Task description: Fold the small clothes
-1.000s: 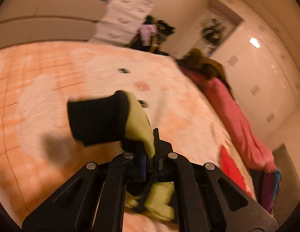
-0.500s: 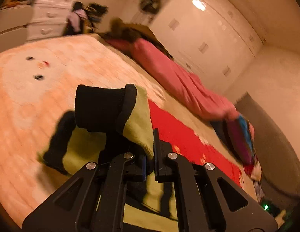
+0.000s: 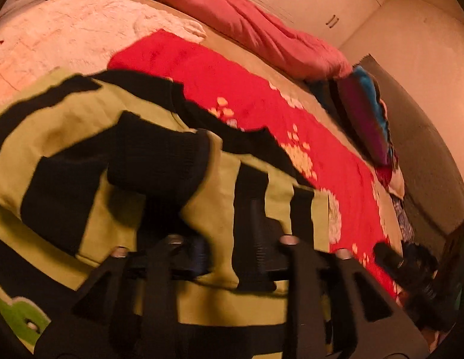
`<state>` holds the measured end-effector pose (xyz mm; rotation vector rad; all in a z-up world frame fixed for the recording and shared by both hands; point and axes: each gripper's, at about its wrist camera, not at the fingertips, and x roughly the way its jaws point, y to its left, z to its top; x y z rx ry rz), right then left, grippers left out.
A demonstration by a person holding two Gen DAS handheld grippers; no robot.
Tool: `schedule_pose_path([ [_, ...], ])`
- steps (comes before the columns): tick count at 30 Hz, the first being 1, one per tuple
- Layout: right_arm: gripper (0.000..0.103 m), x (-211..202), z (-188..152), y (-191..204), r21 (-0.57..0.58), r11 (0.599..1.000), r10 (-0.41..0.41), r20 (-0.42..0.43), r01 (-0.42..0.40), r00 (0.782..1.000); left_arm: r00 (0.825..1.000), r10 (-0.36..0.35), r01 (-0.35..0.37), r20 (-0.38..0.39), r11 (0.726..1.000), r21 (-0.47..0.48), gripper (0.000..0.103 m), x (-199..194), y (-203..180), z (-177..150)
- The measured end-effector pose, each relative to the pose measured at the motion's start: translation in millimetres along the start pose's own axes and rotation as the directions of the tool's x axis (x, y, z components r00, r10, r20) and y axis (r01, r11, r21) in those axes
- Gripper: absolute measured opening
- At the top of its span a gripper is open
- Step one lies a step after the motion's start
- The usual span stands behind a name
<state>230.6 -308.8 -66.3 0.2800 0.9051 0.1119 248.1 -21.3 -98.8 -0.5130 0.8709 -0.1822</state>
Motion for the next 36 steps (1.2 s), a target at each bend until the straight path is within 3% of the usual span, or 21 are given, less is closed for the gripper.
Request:
schedule_pose_path([
  [2,0.095,0.2,0.0,-0.7,0.013,1.000,0.006,-0.003,-0.006,1.000,0.997,-0.059,0.062,-0.056,0.997,0.046,0.068,2.2,-7.4,-4.6],
  [5,0.095,0.9,1.9,0.4,0.022,0.999,0.024,-0.009,-0.023,1.000,0.997,-0.057,0.063,-0.058,0.992,0.114,0.070,-16.3,-13.9,-9.0],
  [10,0.095,3.3,4.8,11.3,0.001,1.000,0.024,0.000,-0.024,1.000,0.996,-0.061,0.064,-0.064,0.997,0.035,0.076,-52.2,11.9,-10.7],
  [14,0.095,8.6,1.4,31.4,-0.040,0.998,0.042,-0.013,-0.043,0.999,0.995,0.043,-0.042,-0.095,0.999,0.009,0.076,-54.2,40.7,-16.3],
  [17,0.095,11.2,-1.7,41.8,-0.054,0.997,0.046,-0.028,-0.047,0.999,0.981,0.090,-0.097,-0.173,0.995,-0.031,0.076,-42.1,61.3,-19.5],
  [19,0.095,9.8,-2.5,47.3,-0.060,0.996,0.057,-0.027,-0.059,0.998,0.987,0.060,-0.070,-0.147,0.996,-0.063,0.076,-49.7,68.9,-19.3],
  [21,0.095,7.1,-5.8,58.6,-0.094,0.993,0.072,-0.020,-0.074,0.997,0.995,0.090,-0.093,-0.047,0.994,-0.054,0.076,-71.8,69.9,-8.8],
  [24,0.095,8.3,-16.9,89.5,-0.185,0.977,0.099,-0.030,-0.103,0.995,0.980,0.176,-0.171,0.094,0.984,-0.056,0.076,-103.7,76.5,2.5],
  [26,0.095,11.4,-28.8,118.1,-0.274,0.953,0.120,-0.046,-0.128,0.992,0.948,0.261,-0.244,0.182,0.963,-0.113,0.076,-124.4,91.2,4.5],
  [28,0.095,13.8,-44.9,154.7,-0.384,0.912,0.142,-0.038,-0.146,0.989,0.927,0.305,-0.277,0.220,0.949,-0.149,0.076,-134.6,100.8,4.0],
  [31,0.094,23.9,-67.7,200.5,-0.535,0.839,0.117,-0.010,-0.104,0.993,0.899,0.348,-0.309,0.267,0.934,-0.177,0.076,-142.6,111.0,1.1],
  [34,0.092,45.9,-83.9,231.5,-0.629,0.776,0.068,0.007,-0.048,0.998,0.893,0.373,-0.336,0.251,0.925,-0.177,0.076,-136.9,116.7,0.3],
  [36,0.084,71.2,-91.2,243.1,-0.681,0.732,-0.024,0.012,0.026,1.000,0.896,0.375,-0.337,0.238,0.923,-0.184,0.076,-133.9,121.0,-1.9],
])
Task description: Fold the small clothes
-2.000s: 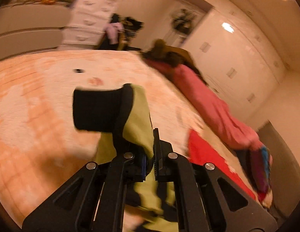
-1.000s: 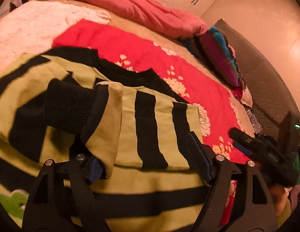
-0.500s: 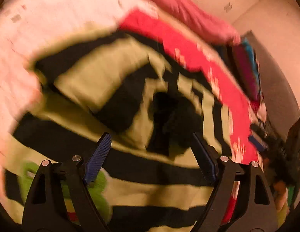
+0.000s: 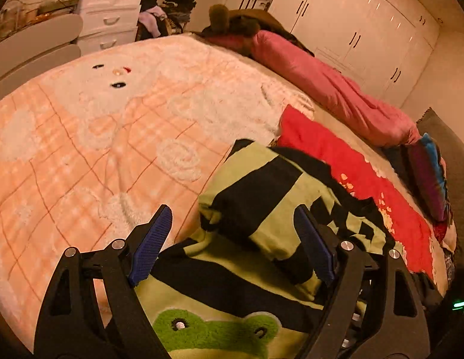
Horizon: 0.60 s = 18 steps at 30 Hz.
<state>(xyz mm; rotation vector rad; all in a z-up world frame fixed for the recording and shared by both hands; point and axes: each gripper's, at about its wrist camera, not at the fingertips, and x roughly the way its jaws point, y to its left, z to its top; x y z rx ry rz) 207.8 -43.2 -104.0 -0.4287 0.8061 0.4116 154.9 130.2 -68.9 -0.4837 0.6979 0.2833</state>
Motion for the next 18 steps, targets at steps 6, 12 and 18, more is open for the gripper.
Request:
schedule_pose_path([
  [6,0.030,3.3,7.2,-39.9,0.212,0.962,0.171,0.031,-0.173,0.985,1.000,0.000,0.000,0.020,1.000,-0.008,0.083,0.2,2.6,-0.5],
  [12,0.030,-56.0,31.3,-133.0,0.462,0.709,0.381,0.386,-0.533,0.840,0.998,-0.019,0.019,0.053,1.000,-0.008,0.083,-6.4,0.3,0.4],
  [18,0.036,-63.7,0.0,-211.8,0.572,0.575,0.311,0.509,-0.585,0.803,0.999,-0.042,0.040,0.033,0.998,0.048,0.083,-4.3,-13.5,-1.5],
])
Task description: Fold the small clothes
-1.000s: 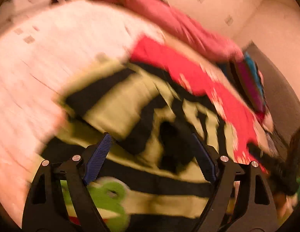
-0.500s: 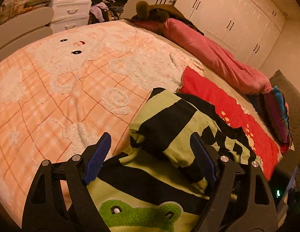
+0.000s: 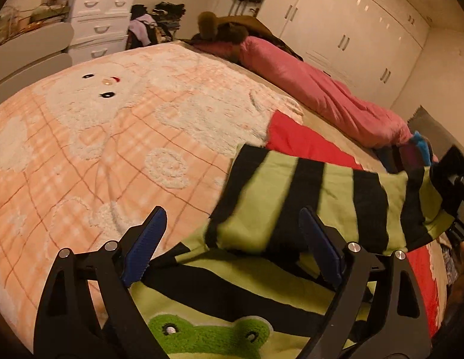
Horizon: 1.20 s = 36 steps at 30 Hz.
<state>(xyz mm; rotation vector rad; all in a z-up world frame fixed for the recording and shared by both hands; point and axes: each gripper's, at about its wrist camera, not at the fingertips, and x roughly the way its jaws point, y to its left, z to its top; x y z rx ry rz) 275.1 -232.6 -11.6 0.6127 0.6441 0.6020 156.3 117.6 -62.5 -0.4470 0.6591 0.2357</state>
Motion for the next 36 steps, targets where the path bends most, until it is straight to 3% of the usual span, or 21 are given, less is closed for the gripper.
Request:
schedule_pose_path([
  [2,0.053,-5.6,-4.8,-30.7,0.072,0.996,-0.051,-0.028,0.053,0.998,1.000,-0.004,0.004,-0.015,1.000,0.023,0.083,3.0,-5.7,-1.7],
  [6,0.062,-12.7,-34.5,-89.8,0.179,0.955,-0.217,-0.132,0.238,0.967,0.997,-0.007,0.013,-0.071,0.996,0.088,0.083,15.1,-21.9,-6.9],
  [8,0.069,-27.9,-44.7,-112.5,0.227,0.927,-0.274,-0.137,0.299,0.952,0.995,0.001,0.012,-0.101,0.992,0.126,0.083,22.0,-34.2,-9.2],
  [13,0.069,-57.6,-47.7,-117.8,0.187,0.910,-0.355,-0.107,0.369,0.929,0.988,0.003,0.030,-0.152,0.976,0.216,0.083,37.9,-71.2,-7.2],
  [18,0.073,-41.6,-46.2,-105.5,0.165,0.926,-0.319,-0.133,0.339,0.938,0.974,0.043,0.031,-0.224,0.949,0.314,0.083,73.0,-111.5,-7.4],
  [22,0.074,-11.9,-43.5,-106.6,0.115,0.903,-0.389,-0.189,0.414,0.902,0.958,0.060,0.025,-0.279,0.956,0.292,0.083,103.8,-114.3,-14.5],
  [23,0.071,-6.3,-43.8,-108.1,0.106,0.898,-0.401,-0.203,0.427,0.893,0.958,0.073,0.015,-0.277,0.952,0.304,0.083,108.1,-113.9,-18.3],
  [24,0.059,2.1,-44.8,-109.8,0.088,0.898,-0.403,-0.233,0.431,0.885,0.958,0.086,0.007,-0.274,0.946,0.323,0.083,111.3,-113.3,-22.0],
  [25,0.020,8.9,-46.4,-110.4,0.067,0.908,-0.384,-0.258,0.413,0.887,0.957,0.108,-0.006,-0.271,0.936,0.351,0.083,114.7,-111.2,-27.5],
  [26,0.015,10.7,-47.7,-110.2,0.053,0.912,-0.378,-0.271,0.406,0.885,0.956,0.113,-0.009,-0.269,0.933,0.360,0.083,115.4,-109.5,-29.5],
  [27,0.015,9.8,-48.2,-107.4,0.041,0.914,-0.379,-0.268,0.404,0.886,0.957,0.114,-0.011,-0.267,0.932,0.361,0.083,115.8,-107.0,-31.1],
  [31,0.015,-18.0,-37.2,-100.3,0.059,0.938,-0.327,-0.173,0.341,0.929,0.961,0.095,-0.005,-0.261,0.945,0.326,0.083,114.0,-94.6,-27.3],
  [36,0.017,-8.7,-49.0,-123.0,0.030,0.894,-0.423,-0.267,0.447,0.866,0.962,0.084,0.003,-0.261,0.948,0.318,0.083,115.3,-92.1,-26.6],
])
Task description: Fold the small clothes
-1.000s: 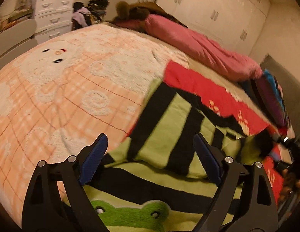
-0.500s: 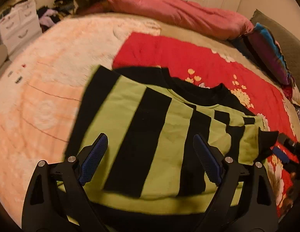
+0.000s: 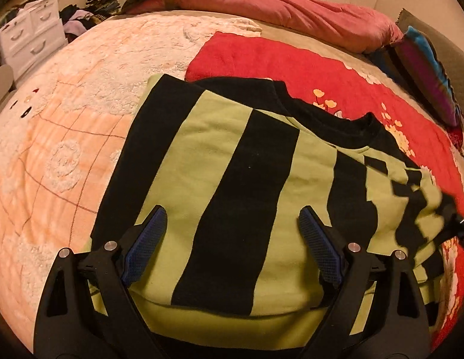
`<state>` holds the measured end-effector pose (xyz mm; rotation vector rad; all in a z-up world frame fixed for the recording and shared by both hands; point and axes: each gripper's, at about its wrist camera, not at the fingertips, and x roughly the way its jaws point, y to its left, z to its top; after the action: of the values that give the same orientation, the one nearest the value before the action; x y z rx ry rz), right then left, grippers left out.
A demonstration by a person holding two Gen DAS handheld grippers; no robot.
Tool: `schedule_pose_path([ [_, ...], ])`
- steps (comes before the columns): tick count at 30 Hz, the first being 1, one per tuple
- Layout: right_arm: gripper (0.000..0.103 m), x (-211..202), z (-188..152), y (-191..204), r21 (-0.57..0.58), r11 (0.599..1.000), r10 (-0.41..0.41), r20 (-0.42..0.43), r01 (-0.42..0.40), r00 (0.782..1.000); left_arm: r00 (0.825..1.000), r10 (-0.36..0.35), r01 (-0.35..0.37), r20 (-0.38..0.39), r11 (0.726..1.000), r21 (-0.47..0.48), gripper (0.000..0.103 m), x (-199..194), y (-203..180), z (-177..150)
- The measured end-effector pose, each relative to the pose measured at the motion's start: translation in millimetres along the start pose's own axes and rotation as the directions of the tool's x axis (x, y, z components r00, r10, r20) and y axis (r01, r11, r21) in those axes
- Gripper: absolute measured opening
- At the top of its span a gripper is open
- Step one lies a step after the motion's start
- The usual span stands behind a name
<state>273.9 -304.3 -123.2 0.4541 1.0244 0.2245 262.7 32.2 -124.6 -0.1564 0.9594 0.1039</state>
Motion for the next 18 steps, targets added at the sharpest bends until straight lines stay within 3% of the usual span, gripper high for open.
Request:
schedule_pose_path([
  [6,0.028,3.8,-8.2,-2.1,-0.050,0.996,-0.074,0.012,0.075,0.997,1.000,-0.001,0.001,0.011,1.000,0.023,0.083,0.0,-0.7,-2.4],
  [9,0.043,-11.6,-5.6,-1.4,-0.062,0.994,-0.083,0.038,0.085,0.996,1.000,-0.003,0.002,0.027,1.000,0.028,0.083,-5.3,-1.1,-3.7],
  [14,0.045,-43.5,-7.1,14.2,-0.180,0.976,-0.099,0.121,0.120,0.988,0.998,-0.017,0.016,0.068,1.000,0.010,0.083,-31.5,5.3,-6.4],
  [18,0.045,-45.9,-13.8,38.7,-0.268,0.961,-0.041,0.127,0.074,0.991,0.996,-0.045,0.043,0.082,0.999,0.023,0.083,-45.4,1.9,-8.3],
])
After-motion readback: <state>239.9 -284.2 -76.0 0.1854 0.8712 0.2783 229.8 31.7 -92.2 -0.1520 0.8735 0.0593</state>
